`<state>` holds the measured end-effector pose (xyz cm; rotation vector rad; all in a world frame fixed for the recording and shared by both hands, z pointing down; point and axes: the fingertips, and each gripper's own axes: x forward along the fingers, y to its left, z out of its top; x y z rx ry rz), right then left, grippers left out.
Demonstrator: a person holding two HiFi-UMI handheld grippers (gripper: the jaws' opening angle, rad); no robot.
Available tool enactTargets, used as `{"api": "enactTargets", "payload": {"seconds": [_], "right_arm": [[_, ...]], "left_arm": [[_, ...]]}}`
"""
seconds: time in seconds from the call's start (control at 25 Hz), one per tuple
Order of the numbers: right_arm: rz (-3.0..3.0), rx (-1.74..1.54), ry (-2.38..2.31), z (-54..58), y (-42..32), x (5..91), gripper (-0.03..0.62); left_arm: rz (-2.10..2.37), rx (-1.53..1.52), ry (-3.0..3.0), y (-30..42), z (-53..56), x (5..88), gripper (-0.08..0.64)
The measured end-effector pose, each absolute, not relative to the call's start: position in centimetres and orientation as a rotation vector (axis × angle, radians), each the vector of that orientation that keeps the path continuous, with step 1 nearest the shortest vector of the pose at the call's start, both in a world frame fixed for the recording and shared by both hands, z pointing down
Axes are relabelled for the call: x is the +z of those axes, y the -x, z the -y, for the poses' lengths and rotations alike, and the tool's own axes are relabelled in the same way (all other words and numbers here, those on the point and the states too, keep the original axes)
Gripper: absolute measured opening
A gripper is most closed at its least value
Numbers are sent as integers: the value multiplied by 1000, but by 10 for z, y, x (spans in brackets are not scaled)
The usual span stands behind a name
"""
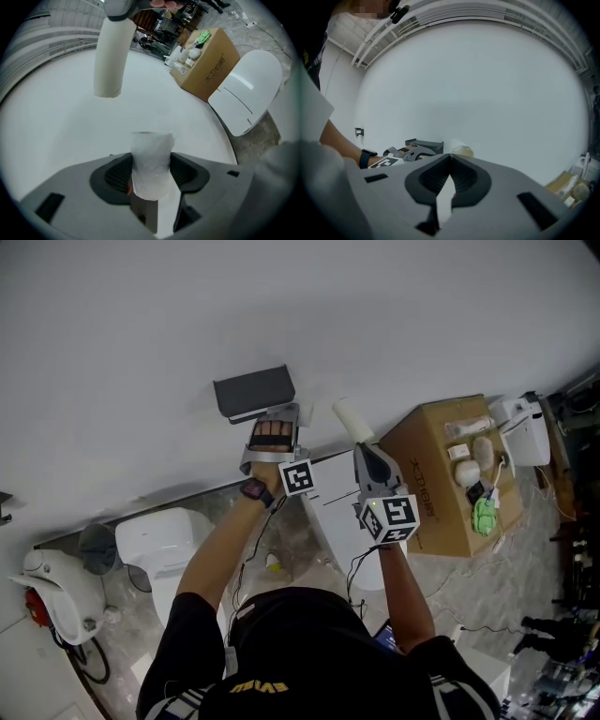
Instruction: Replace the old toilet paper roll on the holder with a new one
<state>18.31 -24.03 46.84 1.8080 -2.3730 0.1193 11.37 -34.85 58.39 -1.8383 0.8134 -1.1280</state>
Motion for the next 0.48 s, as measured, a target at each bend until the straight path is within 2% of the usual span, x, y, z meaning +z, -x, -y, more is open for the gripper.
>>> {"api": "enactTargets", "payload": {"seconds": [0.48], "right_arm": [[2358, 107, -1818, 236, -190, 465, -5]], "left_arm": [[-828, -1135, 1815, -110, 351, 584, 259]]}}
